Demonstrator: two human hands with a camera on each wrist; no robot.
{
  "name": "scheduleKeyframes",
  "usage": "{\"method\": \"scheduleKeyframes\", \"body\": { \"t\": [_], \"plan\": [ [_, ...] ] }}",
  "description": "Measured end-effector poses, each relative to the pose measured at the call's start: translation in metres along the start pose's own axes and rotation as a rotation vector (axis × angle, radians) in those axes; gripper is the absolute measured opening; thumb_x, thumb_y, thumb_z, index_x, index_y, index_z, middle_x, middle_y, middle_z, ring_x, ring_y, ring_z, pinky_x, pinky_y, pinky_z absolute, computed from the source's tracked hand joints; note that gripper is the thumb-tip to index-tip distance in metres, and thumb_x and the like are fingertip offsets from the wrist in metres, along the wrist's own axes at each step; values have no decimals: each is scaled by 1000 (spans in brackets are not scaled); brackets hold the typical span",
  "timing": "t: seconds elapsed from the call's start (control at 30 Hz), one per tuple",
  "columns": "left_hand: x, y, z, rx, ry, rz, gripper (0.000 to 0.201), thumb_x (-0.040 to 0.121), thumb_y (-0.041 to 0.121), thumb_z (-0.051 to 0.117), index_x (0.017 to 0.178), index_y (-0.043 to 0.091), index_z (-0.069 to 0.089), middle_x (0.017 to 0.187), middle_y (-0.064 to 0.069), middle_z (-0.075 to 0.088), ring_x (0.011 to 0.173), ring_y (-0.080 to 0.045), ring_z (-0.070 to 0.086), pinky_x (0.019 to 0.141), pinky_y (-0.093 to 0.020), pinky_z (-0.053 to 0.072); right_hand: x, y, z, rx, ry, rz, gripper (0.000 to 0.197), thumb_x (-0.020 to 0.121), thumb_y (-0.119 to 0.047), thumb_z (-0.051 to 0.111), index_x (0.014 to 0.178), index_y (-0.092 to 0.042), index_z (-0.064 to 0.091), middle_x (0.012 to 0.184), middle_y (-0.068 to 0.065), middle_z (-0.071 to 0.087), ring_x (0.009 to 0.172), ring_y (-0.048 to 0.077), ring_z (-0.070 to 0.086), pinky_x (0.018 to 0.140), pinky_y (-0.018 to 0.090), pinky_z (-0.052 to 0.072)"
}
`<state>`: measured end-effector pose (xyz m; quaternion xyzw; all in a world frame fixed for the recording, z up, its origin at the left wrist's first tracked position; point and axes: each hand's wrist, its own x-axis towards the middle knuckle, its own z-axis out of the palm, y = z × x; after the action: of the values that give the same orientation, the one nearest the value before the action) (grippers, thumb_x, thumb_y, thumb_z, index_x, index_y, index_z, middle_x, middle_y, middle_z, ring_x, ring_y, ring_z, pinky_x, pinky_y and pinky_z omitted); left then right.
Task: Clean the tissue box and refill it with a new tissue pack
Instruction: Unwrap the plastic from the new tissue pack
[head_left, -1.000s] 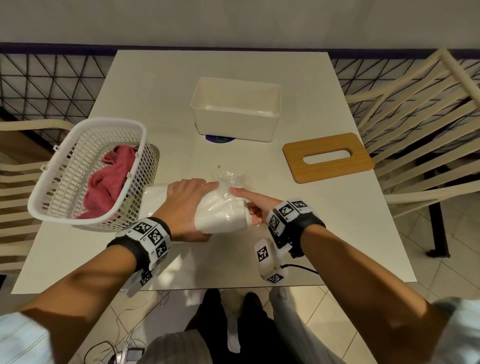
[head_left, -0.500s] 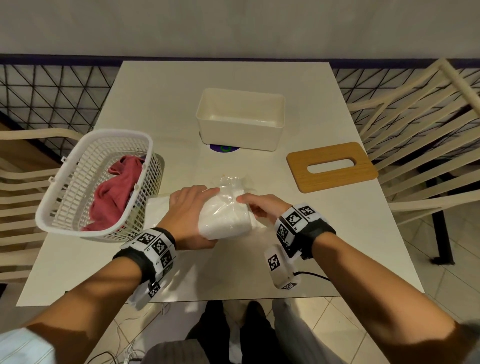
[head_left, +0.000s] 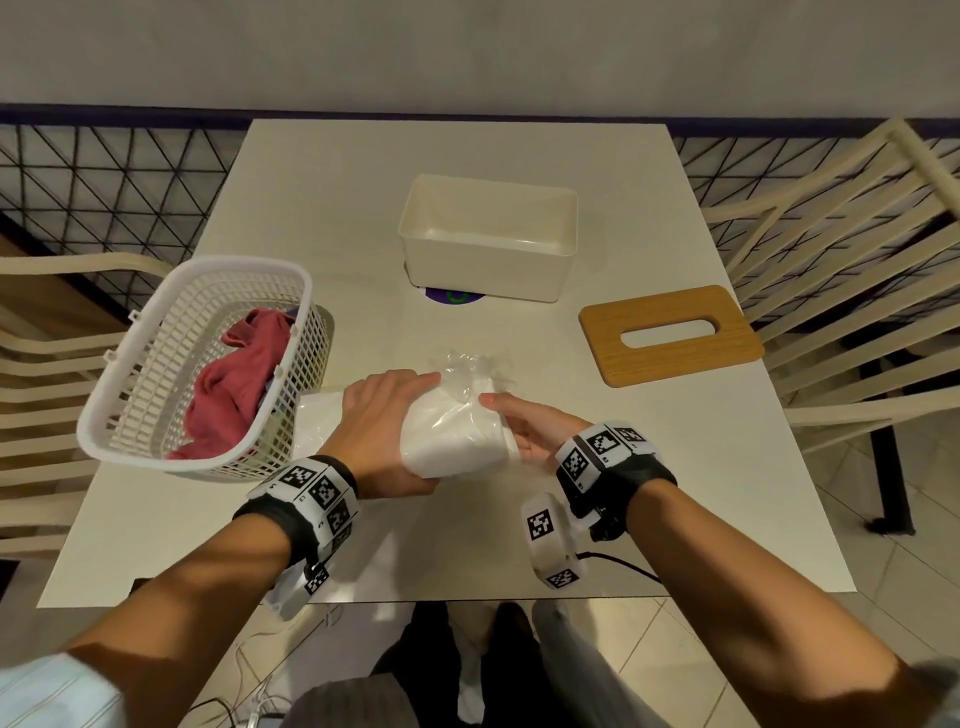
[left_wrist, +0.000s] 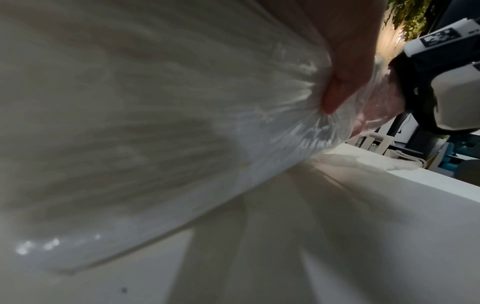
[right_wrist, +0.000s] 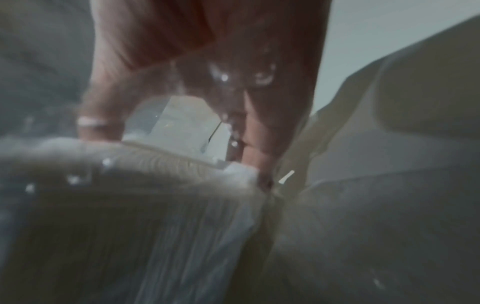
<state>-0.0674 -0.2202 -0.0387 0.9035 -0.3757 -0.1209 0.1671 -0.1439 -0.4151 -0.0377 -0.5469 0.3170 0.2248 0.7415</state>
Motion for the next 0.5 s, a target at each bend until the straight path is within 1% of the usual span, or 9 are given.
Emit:
{"method": "scheduleKeyframes", "body": {
  "t": [0.07,0.1,0.17,0.23,0.33,0.37,0.4,0.47,0.5],
  "plan": [
    [0,1,0,-1,3,-5,108,39,59,68,134,28,29,129,-3,43,123,-24,37,105,-39,20,-2,-2,4,-22,19,-5,45,84,-33,59,123,-12,54,104,7,66,86,15,64,73,24,54],
    [0,2,-1,2,-1,-10,107,39,58,68,134,28,29,129,-3,43,123,-25,37,105,-40,21,-3,-2,5,-29,27,0,46,83,-35,60,122,-12,55,108,7,66,89,17,64,76,26,54],
    [0,4,-2,7,-2,-8,106,38,58,67,133,29,29,128,-4,44,122,-25,38,105,-40,22,-3,2,5,-33,27,31,49,77,-41,63,121,-19,56,109,2,68,98,18,63,89,33,51],
    [-1,7,-3,5,-8,-5,105,39,56,69,132,28,30,127,-4,45,122,-26,39,104,-41,22,-3,5,2,-27,23,64,49,73,-42,64,118,-24,58,106,-2,69,101,17,62,89,32,50],
    [-1,9,-5,2,-25,-2,103,41,52,71,131,33,25,128,-4,44,123,-26,37,105,-39,19,-2,7,2,-11,21,98,47,70,-41,67,113,-24,61,109,3,69,105,20,62,91,33,52],
    [-2,9,-5,-7,-22,3,102,41,52,71,128,36,20,129,-5,44,123,-27,37,105,-39,19,-3,6,4,-13,14,98,43,71,-40,68,110,-24,62,107,3,69,102,19,64,86,31,54],
    [-2,9,-4,-12,-18,11,101,41,51,72,126,38,18,129,-6,44,123,-27,37,105,-41,19,-3,4,6,-13,9,106,36,73,-40,69,104,-23,63,102,2,69,95,18,66,76,28,57],
    [-2,7,-2,1,-19,34,102,42,51,73,127,37,17,130,-7,44,123,-28,37,105,-42,20,-1,2,11,4,-21,119,25,76,-40,69,94,-24,63,89,2,70,77,16,69,56,23,56],
    [-2,6,-1,15,-29,39,104,43,52,73,129,36,17,132,-6,43,125,-28,36,106,-42,19,-1,2,13,6,-29,116,28,74,-41,70,96,-24,64,87,2,72,74,16,70,53,22,55]
  ]
}}
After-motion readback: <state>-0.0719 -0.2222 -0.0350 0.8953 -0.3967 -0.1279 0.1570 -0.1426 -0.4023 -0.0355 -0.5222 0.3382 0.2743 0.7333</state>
